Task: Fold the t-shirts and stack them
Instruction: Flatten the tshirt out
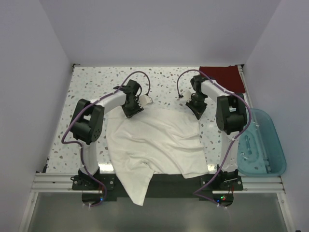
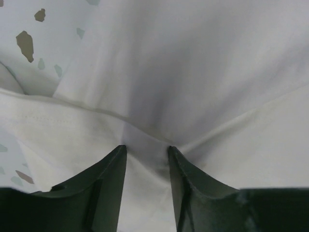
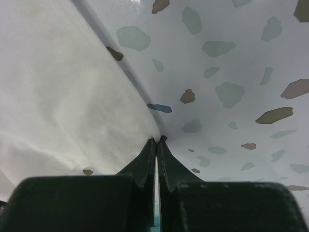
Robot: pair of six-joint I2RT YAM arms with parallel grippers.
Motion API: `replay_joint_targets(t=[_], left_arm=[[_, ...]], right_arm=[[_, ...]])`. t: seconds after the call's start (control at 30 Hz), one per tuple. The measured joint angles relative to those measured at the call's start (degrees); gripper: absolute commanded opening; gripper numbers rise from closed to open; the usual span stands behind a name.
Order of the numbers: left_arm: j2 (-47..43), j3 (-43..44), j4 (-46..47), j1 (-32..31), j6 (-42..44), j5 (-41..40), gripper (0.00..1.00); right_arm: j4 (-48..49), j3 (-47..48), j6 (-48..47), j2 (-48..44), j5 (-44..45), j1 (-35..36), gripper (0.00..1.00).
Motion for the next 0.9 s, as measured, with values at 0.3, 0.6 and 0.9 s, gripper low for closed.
replay_joint_targets(t=[0.3,0.6,0.9], left_arm=[[-0.57,0.66,-0.46,1.81,0.63,-3.54,0.15],[-0.85,9.62,-1.42,12.96,4.96,-2.93,0.14],[6.75,22.16,-1.49,23.58,8.52,2.64,0.5]], right_arm=[[0.04,-0.02,-0.17,0.0,0.76,0.02,0.0],[0.0,0.0,-0.39,0.0,0.76,0.02,0.0],[0.04,0.63,-0.44,0.0,1.33,0.02,0.0]])
